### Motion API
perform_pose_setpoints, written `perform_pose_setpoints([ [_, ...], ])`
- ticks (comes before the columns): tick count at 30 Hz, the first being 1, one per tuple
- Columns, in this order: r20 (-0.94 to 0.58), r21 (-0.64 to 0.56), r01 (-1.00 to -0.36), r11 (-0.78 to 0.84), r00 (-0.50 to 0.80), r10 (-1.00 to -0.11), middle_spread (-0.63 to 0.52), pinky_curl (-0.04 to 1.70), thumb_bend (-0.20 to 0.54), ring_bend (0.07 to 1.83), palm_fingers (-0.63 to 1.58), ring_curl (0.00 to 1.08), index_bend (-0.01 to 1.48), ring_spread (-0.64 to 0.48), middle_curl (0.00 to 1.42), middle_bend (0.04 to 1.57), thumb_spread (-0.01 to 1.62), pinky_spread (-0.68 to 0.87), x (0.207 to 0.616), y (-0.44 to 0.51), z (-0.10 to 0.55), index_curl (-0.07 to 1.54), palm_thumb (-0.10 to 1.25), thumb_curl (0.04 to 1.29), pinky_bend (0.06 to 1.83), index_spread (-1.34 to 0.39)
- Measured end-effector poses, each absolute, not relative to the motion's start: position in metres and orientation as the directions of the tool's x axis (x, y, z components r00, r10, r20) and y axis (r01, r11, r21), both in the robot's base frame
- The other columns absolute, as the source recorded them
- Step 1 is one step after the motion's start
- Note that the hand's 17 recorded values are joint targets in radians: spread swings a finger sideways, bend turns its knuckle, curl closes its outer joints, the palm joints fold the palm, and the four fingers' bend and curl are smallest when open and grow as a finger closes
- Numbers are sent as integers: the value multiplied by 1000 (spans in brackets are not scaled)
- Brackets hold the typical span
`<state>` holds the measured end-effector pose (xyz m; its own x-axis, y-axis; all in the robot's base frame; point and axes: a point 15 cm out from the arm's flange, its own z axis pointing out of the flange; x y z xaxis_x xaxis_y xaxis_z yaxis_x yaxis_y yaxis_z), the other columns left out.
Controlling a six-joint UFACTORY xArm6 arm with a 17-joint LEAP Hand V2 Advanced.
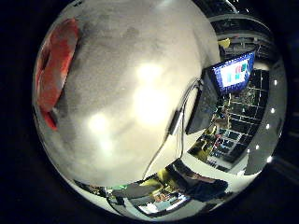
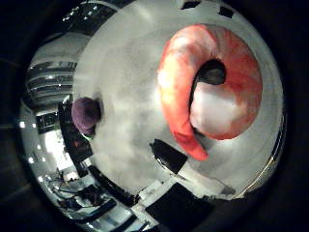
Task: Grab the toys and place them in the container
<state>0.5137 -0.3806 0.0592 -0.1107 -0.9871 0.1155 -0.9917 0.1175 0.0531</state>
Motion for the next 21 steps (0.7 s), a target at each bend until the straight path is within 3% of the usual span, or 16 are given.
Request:
perform_pose_setpoints([
  [3,114,64,-992,112,-104,-988,19,262,-23,490,415,289,179,-3,341,294,993,263,513,-377,58,266,533,300,446,-293],
  [6,109,83,-991,109,-100,-989,-37,242,-16,701,692,324,166,-107,345,327,989,120,510,-374,58,263,571,308,466,-312],
  [7,113,88,-991,106,-95,-989,-80,235,-12,776,911,335,174,-159,360,388,992,15,509,-375,58,261,600,314,524,-341],
  [8,118,93,-991,101,-90,-989,-104,255,-15,804,944,358,174,-185,372,407,989,-68,508,-375,58,274,616,317,579,-356],
  [10,118,105,-990,97,-84,-989,-174,303,-11,888,1237,407,237,-237,421,521,991,-287,506,-373,57,319,673,328,733,-409],
  [12,111,126,-987,98,-84,-990,-203,337,-12,935,1312,432,330,-243,461,614,990,-401,501,-371,58,372,711,337,817,-436],
  [16,115,129,-987,97,-82,-990,-193,392,-2,1003,1467,464,581,-234,540,831,983,-418,499,-371,72,488,787,357,920,-421],
  [21,147,73,-992,103,-92,-985,-160,489,-3,1185,1397,532,865,-204,608,1039,959,-359,505,-380,116,628,891,403,1090,-352],
])
